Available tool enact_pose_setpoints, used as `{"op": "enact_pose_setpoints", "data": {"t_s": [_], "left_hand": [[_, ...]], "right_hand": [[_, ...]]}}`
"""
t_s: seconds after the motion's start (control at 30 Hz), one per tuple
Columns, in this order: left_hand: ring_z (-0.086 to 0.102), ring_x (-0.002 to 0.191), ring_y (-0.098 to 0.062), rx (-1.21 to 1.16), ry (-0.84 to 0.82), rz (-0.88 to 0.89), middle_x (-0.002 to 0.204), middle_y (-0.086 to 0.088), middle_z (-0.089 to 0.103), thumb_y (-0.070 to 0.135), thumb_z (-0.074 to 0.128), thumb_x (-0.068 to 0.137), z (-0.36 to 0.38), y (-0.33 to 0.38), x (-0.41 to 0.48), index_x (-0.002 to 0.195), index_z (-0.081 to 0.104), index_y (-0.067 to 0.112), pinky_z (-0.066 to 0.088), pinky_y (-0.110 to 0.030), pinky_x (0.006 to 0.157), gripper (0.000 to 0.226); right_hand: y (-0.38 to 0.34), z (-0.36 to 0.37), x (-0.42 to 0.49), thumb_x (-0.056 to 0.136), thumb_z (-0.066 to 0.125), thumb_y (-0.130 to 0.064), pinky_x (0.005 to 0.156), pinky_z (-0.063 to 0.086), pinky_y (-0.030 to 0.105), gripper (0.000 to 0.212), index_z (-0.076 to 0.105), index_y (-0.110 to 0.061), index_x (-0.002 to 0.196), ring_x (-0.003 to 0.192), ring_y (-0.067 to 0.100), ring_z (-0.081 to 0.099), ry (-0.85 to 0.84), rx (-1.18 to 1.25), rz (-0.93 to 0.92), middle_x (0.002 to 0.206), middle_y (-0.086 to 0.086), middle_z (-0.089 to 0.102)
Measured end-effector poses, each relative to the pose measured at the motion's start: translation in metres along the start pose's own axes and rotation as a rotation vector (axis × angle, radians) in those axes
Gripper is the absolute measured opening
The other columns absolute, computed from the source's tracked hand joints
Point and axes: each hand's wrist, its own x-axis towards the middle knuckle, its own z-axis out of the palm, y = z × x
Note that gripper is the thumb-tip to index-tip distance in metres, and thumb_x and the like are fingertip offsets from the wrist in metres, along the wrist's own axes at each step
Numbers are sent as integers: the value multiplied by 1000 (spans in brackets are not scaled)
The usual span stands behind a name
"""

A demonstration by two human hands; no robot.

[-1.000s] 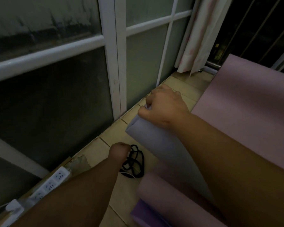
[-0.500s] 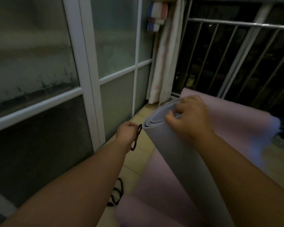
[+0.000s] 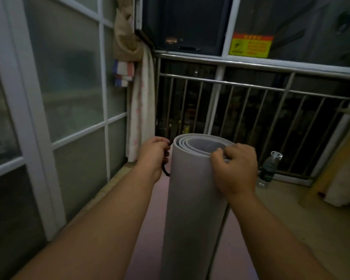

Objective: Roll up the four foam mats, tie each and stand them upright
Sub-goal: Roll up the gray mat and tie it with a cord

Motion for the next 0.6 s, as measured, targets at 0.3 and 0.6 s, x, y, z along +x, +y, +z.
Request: {"op": "enact_pose_setpoints", "data": {"t_s": [0.3, 0.6], "left_hand": [[55, 72, -21, 175, -148, 167, 84, -8, 62, -2, 52, 86, 55, 19, -33, 85, 63, 19, 43, -32, 58, 24], [61, 85, -15, 232, -270, 357, 89, 0, 62, -8, 58, 84, 82, 14, -39, 100, 57, 29, 49, -28, 73, 41]], "right_hand": [[41, -31, -15, 81, 47, -37, 68, 24, 24, 42, 44, -10, 49, 63, 10, 34, 2, 13, 69, 54, -8, 34], [39, -44, -8, 83, 55, -31, 67, 36, 24, 23, 53, -25, 105, 83, 4, 44, -142, 95, 281, 84, -5, 52]]}}
